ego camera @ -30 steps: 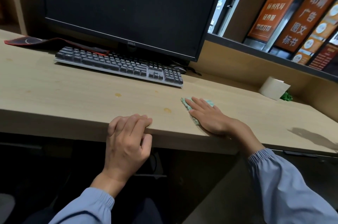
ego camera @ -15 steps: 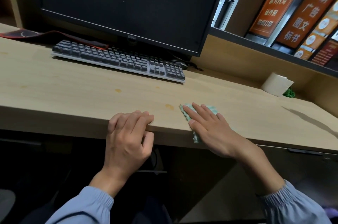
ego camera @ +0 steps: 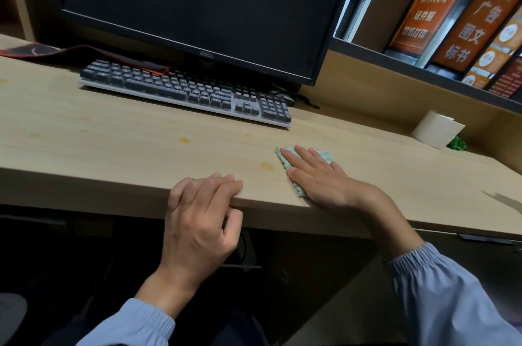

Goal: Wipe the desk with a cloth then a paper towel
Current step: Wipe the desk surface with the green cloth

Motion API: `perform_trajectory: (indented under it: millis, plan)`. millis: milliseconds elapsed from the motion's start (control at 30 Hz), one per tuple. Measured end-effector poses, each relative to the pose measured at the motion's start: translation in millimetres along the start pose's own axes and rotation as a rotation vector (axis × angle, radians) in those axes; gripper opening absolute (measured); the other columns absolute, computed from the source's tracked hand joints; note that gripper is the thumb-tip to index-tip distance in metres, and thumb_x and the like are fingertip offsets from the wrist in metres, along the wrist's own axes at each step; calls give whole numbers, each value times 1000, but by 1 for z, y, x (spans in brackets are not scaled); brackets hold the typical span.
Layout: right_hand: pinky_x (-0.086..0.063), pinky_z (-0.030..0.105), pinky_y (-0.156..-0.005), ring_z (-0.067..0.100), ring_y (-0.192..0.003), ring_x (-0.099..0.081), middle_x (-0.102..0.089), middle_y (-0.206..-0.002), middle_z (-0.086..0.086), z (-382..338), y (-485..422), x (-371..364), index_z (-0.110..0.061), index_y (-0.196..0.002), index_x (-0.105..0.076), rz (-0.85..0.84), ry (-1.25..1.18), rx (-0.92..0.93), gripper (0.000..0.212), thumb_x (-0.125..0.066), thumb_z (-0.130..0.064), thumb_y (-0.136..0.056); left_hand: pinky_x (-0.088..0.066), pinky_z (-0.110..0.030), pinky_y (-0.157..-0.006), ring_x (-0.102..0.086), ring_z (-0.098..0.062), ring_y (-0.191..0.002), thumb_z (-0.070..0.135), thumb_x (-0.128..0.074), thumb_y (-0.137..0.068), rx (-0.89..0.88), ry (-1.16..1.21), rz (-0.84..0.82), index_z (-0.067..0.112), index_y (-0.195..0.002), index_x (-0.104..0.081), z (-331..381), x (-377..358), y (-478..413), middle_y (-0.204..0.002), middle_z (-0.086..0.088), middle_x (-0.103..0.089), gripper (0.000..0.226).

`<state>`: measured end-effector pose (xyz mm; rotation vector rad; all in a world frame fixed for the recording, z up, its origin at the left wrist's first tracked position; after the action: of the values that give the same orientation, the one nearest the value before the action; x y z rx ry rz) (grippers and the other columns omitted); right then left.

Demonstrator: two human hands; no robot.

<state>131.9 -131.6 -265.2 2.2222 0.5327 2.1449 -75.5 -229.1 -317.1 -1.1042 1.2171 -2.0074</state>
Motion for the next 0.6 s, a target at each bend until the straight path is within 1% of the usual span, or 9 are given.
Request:
perform_trajectory:
  millis: [100,233,433,600]
  plan:
    - [7,55,-124,15,-155,17,15,-170,-10,2,-21,6,-47,-160,8,19,-28,-11,54,-12,-48,-110,-36,-36,-106,-64,-24,-109,7,-54,-85,3,2,-13,10,-109,-78,-1,0,0,-112,-5,-75,33]
    - [5,56,-124,17,-156,15,12,-171,-7,4,-46,13,-45,-161,5,23,-25,-32,54,-12,-46,-110,-34,-34,-107,-62,-22,-110,7,-55,-85,-2,4,-13,9,-108,-78,0,0,0,-110,-4,-75,33]
    - [4,57,-123,17,-156,14,12,-171,-9,9,-75,21,-45,-160,4,15,-26,-57,55,-12,-49,-108,-40,-39,-100,-63,-21,-110,7,-55,-84,-20,2,8,10,-106,-78,0,-1,-1,-108,-3,-75,31]
    - [3,59,-123,18,-157,13,12,-171,-9,10,-83,20,-45,-160,4,19,-23,-81,55,-12,-48,-107,-40,-38,-98,-62,-22,-109,7,-55,-84,-26,-20,33,9,-104,-78,-1,-3,0,-106,-4,-75,31]
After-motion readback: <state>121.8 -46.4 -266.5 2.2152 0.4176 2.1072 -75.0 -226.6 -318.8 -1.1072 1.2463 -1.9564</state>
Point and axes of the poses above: each hand's wrist, its own y-axis away from the middle knuckle, its own x-axis out of the back of the hand, z = x × y, the point moved 6 cm from there along -y, towards the middle knuckle
